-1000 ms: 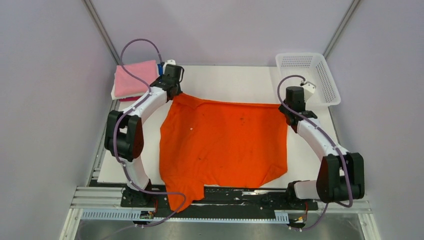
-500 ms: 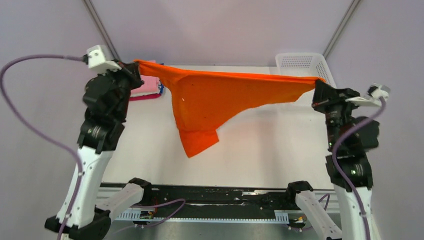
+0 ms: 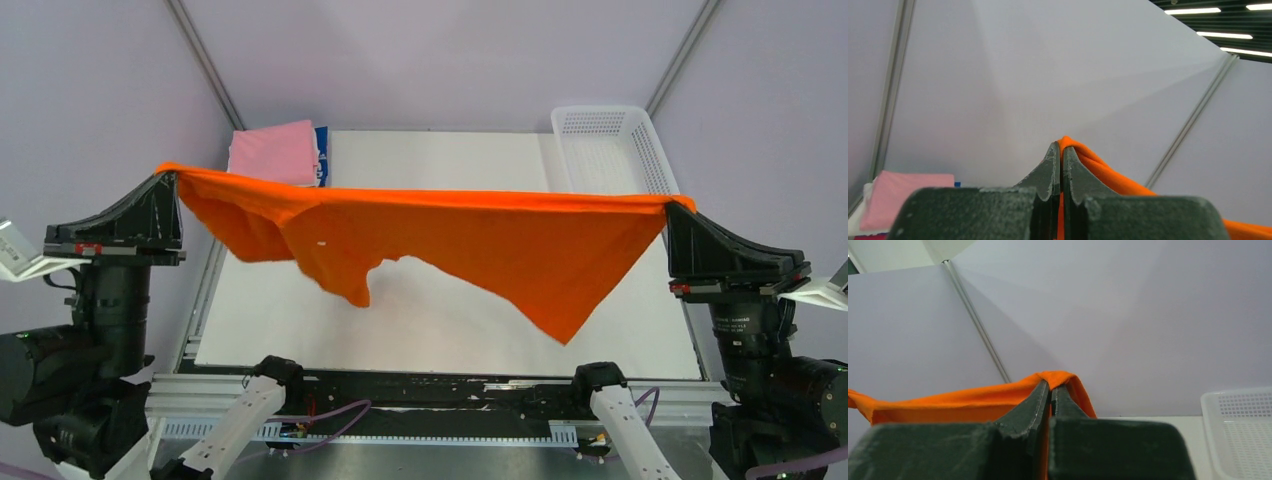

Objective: Fold and stack the t-shirts
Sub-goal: Flatten out the tshirt

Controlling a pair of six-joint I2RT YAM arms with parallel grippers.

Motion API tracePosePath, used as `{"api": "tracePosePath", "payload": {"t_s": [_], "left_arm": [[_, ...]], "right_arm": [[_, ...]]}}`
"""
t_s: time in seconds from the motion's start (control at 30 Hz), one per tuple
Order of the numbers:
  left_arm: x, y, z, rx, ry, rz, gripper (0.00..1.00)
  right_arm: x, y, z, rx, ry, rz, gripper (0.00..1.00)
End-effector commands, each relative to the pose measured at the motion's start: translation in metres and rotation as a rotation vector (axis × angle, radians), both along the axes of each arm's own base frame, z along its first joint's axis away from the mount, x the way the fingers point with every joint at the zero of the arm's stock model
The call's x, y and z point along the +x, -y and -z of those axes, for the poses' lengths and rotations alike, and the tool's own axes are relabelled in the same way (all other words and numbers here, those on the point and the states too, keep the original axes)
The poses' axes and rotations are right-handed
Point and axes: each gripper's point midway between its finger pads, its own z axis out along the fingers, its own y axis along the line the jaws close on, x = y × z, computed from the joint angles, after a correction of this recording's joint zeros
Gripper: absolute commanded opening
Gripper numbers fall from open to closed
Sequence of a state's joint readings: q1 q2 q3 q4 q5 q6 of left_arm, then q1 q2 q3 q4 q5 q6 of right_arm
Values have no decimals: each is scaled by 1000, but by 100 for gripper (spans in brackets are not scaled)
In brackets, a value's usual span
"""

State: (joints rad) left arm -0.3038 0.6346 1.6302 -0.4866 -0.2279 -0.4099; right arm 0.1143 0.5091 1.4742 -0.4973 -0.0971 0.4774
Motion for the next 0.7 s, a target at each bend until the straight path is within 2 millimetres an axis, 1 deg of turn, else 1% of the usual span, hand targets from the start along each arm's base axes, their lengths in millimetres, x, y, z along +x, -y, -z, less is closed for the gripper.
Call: {"api": "tracePosePath", "payload": {"t_s": [0.0,0.1,0.17,0.23,0.33,0.37,0.47,0.53,0.57,0.6,0.63,0.67], "left_arm": [[-20,-4,-10,22,30,1,0],[-21,-3,-14,39,26,4,0],[-14,-2,-14,44,11,-5,0],[3,0,-6,53,-28,-23,0],[40,0,13,63,-111,-78,0],[54,0,24,69,-143,-97,0],[98,-8,56,65,-256,-207,0],[128,-12,84,74,-344,-282,0],[148,-14,105,87,-408,-330,0],[158,-15,115,93,-437,-354,0],[178,-14,139,120,-507,-391,0],[188,-14,150,135,-534,-407,0]], "right_arm": [[-19,-5,0,-12,1,-34,0],[-18,2,2,4,-5,0,0],[-9,8,6,20,-26,38,0],[9,13,18,34,-73,72,0],[42,22,40,57,-165,139,0],[56,25,51,63,-206,161,0],[100,34,90,73,-332,238,0],[130,39,121,70,-423,291,0],[145,42,138,66,-470,317,0],[158,45,154,63,-511,342,0],[172,47,172,54,-558,365,0],[185,48,188,43,-596,384,0]]}}
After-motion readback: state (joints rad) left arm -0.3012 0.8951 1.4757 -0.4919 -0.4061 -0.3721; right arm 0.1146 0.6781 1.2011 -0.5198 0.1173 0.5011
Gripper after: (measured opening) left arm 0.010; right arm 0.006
